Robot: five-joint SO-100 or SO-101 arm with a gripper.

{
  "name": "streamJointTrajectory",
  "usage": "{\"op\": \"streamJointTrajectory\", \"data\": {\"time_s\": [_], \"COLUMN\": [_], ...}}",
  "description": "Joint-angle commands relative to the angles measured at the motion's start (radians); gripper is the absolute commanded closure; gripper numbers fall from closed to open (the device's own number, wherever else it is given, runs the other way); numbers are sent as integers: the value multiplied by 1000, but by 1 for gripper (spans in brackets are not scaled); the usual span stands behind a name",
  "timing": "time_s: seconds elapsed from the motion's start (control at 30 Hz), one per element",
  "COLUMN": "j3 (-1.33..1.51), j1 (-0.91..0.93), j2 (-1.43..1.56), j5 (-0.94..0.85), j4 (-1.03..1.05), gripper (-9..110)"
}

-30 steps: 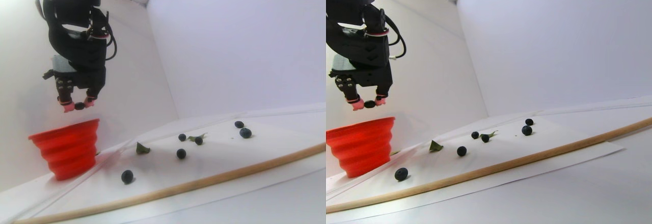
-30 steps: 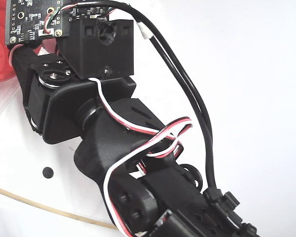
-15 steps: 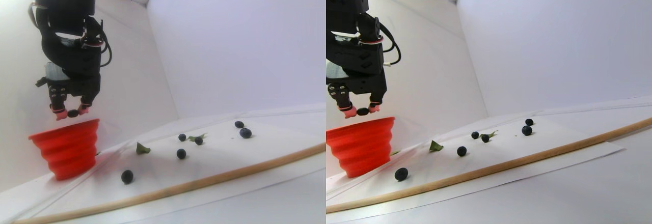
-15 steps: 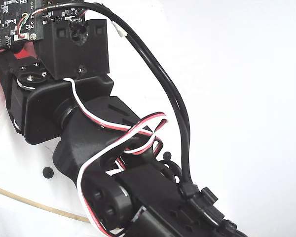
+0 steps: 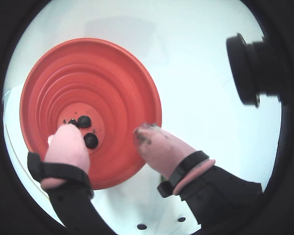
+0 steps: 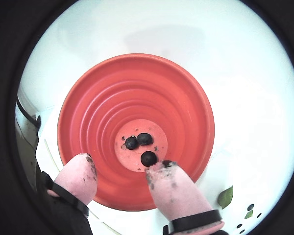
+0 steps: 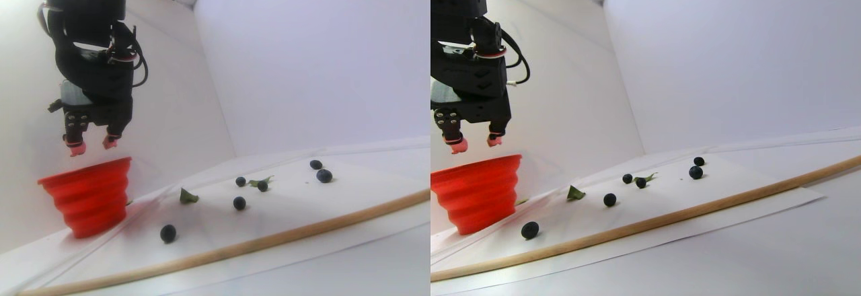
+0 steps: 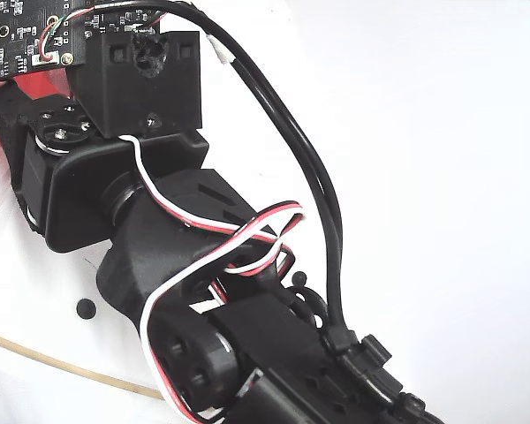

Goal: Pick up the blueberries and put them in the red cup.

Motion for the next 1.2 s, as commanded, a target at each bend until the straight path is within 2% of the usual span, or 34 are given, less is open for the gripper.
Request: {"op": "streamJointTrajectory", "data": {"time_s": [0.0,1.17], "j3": [-26,115], "j1": [15,241], "j2": [141,313], "j5": [-25,-64], "j4": [-29,34], "gripper": [81,83]}}
